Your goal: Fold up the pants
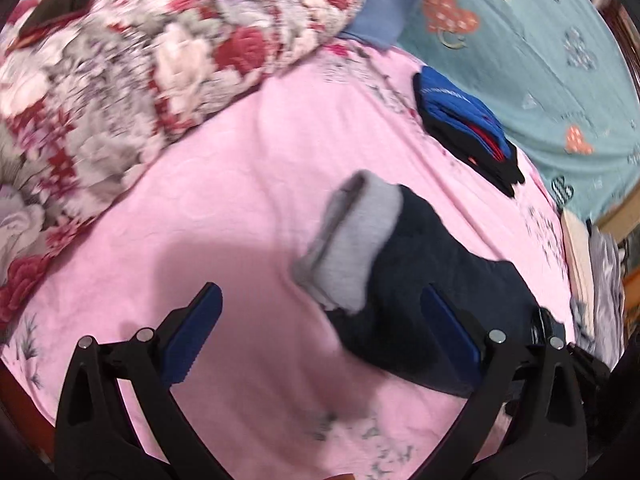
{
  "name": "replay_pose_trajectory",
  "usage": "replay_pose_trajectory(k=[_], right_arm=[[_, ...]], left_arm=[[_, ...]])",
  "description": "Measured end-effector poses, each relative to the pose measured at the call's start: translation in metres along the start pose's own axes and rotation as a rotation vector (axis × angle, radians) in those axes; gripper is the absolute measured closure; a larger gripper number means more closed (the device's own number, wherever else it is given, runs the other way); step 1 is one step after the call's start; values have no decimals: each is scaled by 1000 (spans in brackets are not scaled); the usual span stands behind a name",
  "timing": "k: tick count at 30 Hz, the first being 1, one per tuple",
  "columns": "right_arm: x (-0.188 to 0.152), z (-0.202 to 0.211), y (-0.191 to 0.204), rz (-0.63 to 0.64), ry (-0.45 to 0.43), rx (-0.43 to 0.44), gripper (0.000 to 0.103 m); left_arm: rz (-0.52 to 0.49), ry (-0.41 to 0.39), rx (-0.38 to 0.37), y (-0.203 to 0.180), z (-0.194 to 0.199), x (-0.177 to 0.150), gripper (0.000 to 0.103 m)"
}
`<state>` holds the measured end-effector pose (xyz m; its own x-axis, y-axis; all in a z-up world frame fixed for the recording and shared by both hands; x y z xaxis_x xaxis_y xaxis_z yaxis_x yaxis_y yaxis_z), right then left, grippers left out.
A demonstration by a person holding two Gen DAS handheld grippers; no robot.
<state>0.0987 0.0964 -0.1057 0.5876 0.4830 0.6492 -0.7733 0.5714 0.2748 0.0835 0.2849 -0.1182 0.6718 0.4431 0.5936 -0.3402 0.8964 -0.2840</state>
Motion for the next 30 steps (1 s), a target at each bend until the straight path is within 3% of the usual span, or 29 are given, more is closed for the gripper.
replay_pose_trajectory(k=[7,14,23,28,30], right_arm=[[10,-60,54,197,82,-1,50],[17,-95,56,268,122,-101,50],[20,-117,53,367,115,-202,47],[31,-109,41,270,101,-161,76],[38,-102,38,213,90,-129,80]], left_arm=[[46,-2,-25,26,-2,6,2],[91,-5,-108,33,-9,11,2],[86,1,-132,32,-15,18,2],[100,1,-155,31,-12,22,2],[109,7,-208,24,-11,21,2]])
Point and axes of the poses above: each gripper's, at about its wrist camera, not at the fingertips, and z roughly against the way its jaws point, y to its left, x to its top, the point moved 10 cm from there along -z, roughly the way its jaws point, and after that the axes turned 11 degrees about -z, right-handed, at the moved point
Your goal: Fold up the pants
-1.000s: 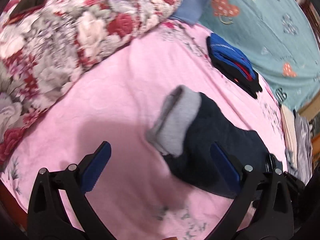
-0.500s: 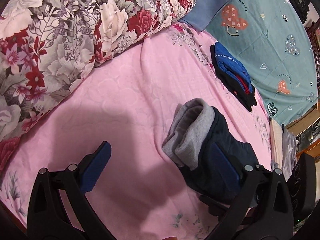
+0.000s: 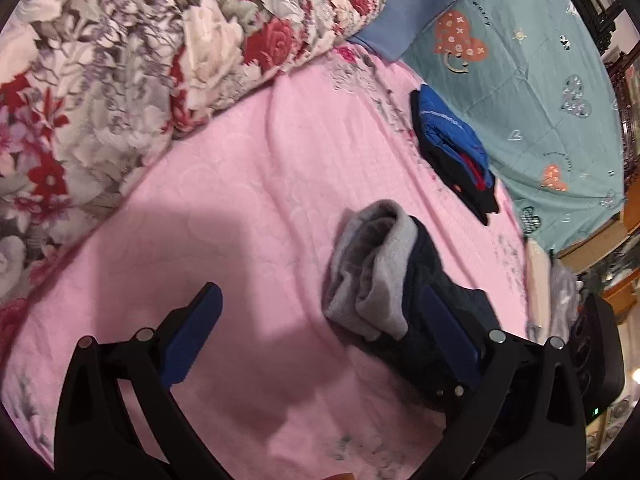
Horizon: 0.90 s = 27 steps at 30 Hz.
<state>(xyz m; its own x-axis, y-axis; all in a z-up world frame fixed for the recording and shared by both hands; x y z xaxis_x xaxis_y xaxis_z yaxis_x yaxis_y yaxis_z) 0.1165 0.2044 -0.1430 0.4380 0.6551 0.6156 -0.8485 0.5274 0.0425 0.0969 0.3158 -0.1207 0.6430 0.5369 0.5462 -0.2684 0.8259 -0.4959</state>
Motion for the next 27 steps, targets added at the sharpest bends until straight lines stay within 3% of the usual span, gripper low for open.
replay_pose_trajectory(k=[7,11,21,27], right_arm=[[13,26,-16,-131,-83,60,82],[13,31,-18,-148,-101,69,82],[6,36,-15,-134,-119,67,82],[1,35,-15,-139,-112,81,82]], left_arm=[[49,68,-278,-49,-19,-9,2],[78,114,-361,-72,-40,-16,2],[43,119,-339,-96,-71,-15,2],[-53,230,-261,-99,-77,-26,2]])
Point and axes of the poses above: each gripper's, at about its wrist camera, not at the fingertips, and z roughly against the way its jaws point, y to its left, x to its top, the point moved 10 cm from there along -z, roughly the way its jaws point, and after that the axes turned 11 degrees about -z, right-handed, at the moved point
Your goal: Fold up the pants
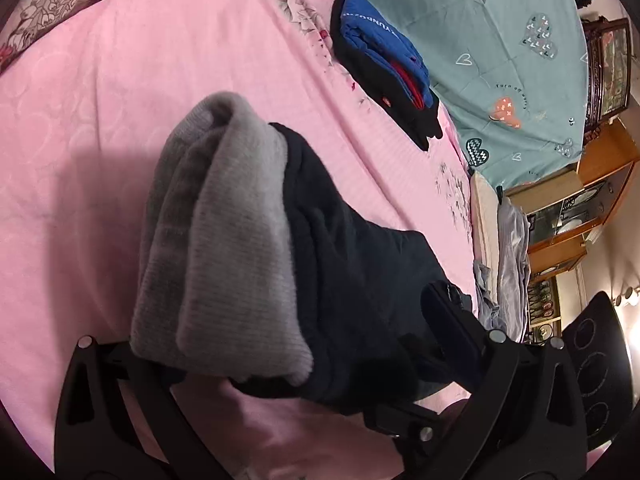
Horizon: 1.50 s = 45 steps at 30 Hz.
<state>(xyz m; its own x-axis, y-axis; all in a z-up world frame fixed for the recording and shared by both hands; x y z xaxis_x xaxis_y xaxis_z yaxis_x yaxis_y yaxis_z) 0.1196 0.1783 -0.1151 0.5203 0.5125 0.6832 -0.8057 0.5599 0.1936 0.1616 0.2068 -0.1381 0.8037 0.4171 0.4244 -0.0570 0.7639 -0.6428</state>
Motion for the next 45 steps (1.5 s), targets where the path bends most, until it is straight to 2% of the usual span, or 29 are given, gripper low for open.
replay_pose_trajectory(k=[2,6,10,11,12,14,16,21,25,27,30,32,35,37,42,45], right_arm=[[-2,0,2,6,2,1,82],[-7,1,5,25,2,-1,81],[-8,0,4,21,7,8,81],[-9,0,4,21,8,8,81],[-9,0,4,21,9,9,81],[-11,0,5,23,8,7,81],[-12,-1,5,24,16,6,81],[-15,8,7,16,0,15,81],[-10,48,-12,-87,-77,59,81],[-11,73,-42,-172,-128,2,81],[-26,114,-114,-348,-181,-156,82],[-45,127,-150,-438,-163,-237,86],[-83,129,-186,-534,-72,-310,91],[-105,119,-192,-547,-4,-307,93],[-108,110,-192,-541,-17,-274,93],[-113,106,-190,-588,-8,-169,93]], left_arm=[[22,-20,5,4,3,2,4],[91,-36,24,15,7,4,18],[129,-47,-4,21,12,4,24],[142,-54,-2,25,14,3,31],[151,-50,16,30,14,2,46],[174,-36,14,38,11,-2,64],[179,-41,8,41,10,-3,72],[133,-88,20,31,21,0,76],[91,-135,-17,11,33,6,76],[70,-159,-51,-3,38,10,76],[60,-183,-123,-23,41,16,77],[55,-189,-169,-37,39,19,77],[30,-191,-208,-61,35,20,77],[26,-185,-247,-75,30,20,77],[-9,-146,-327,-131,4,14,78],[-50,-114,-381,-172,-16,8,78]])
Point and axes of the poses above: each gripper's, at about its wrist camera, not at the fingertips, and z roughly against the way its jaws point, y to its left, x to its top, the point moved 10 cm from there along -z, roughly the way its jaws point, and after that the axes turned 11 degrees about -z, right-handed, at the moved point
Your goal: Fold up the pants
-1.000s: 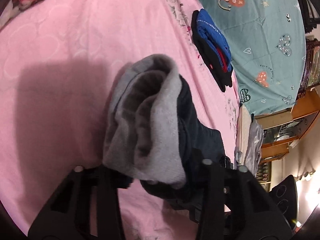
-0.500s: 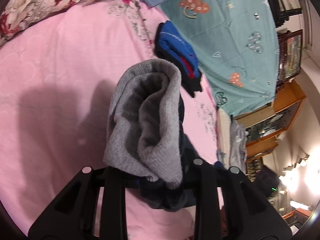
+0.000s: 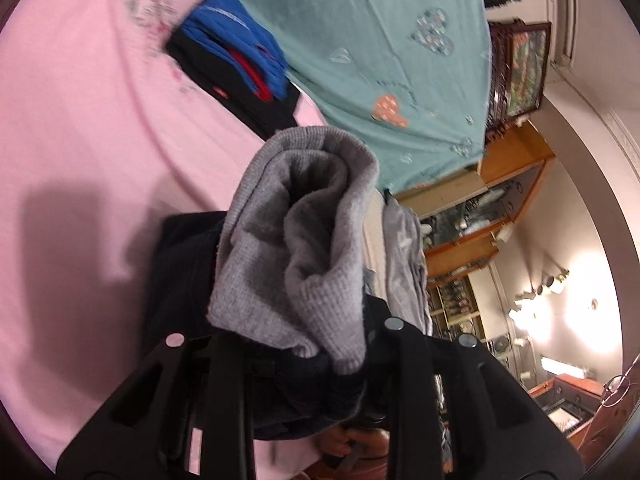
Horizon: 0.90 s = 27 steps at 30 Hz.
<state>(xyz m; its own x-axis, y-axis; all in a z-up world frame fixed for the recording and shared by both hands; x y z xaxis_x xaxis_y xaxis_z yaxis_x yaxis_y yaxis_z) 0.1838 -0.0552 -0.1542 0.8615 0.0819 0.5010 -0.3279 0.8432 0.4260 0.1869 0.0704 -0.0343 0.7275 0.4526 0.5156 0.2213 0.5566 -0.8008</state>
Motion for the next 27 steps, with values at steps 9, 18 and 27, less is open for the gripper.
replay_pose_trajectory(k=[9,18,27], right_arm=[[-7,49,-22,-90,-19,175,93],[-32,91,-92,-191,-47,131,84],[-37,111,-108,-231,-70,199,59]], left_arm=[[-77,205,-37,-53,-131,-52,78],[-275,293,178,-54,-187,-95,70],[-416,52,202,-69,-108,-43,16]])
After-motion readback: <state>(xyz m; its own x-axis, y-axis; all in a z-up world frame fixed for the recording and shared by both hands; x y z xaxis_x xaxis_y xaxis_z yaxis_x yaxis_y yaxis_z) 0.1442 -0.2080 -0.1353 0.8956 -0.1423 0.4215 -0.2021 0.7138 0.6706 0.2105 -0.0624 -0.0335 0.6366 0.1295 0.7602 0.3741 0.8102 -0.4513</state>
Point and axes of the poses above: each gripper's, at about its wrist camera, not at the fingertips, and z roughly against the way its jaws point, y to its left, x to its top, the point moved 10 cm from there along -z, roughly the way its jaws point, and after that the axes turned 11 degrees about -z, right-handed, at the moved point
